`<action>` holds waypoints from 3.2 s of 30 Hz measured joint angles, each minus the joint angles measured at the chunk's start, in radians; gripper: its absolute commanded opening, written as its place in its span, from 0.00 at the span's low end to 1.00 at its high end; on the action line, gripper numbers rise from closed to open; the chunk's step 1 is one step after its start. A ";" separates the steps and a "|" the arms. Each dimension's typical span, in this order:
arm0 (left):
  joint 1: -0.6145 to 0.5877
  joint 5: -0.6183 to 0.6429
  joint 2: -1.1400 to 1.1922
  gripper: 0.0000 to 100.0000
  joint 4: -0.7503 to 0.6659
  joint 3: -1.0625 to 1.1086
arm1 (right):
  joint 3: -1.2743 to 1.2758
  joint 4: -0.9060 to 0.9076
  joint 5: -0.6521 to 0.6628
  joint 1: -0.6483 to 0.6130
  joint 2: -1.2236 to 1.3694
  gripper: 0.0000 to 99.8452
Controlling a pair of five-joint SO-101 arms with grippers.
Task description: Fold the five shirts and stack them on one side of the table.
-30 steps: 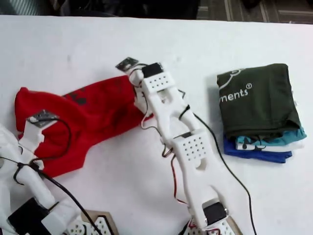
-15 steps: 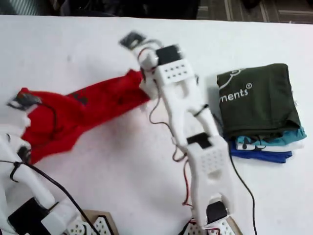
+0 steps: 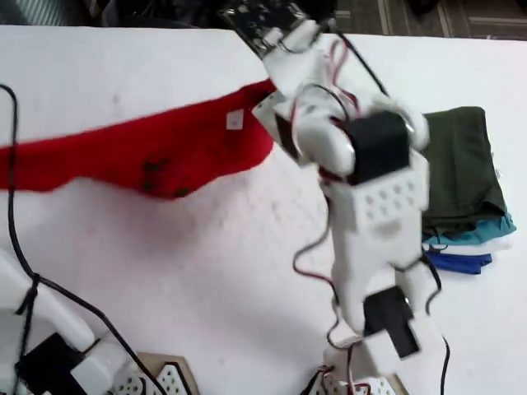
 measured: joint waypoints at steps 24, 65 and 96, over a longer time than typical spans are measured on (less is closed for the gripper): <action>0.000 0.147 -0.032 0.02 -0.132 -0.779 | -0.003 -0.038 -0.002 0.132 -0.374 0.02; 0.190 0.147 -0.245 0.02 -0.041 -0.169 | 1.177 -0.362 -0.002 0.083 -0.853 0.02; 0.402 -0.109 0.379 0.02 -0.783 0.318 | 0.548 -0.990 -0.066 0.126 0.460 0.02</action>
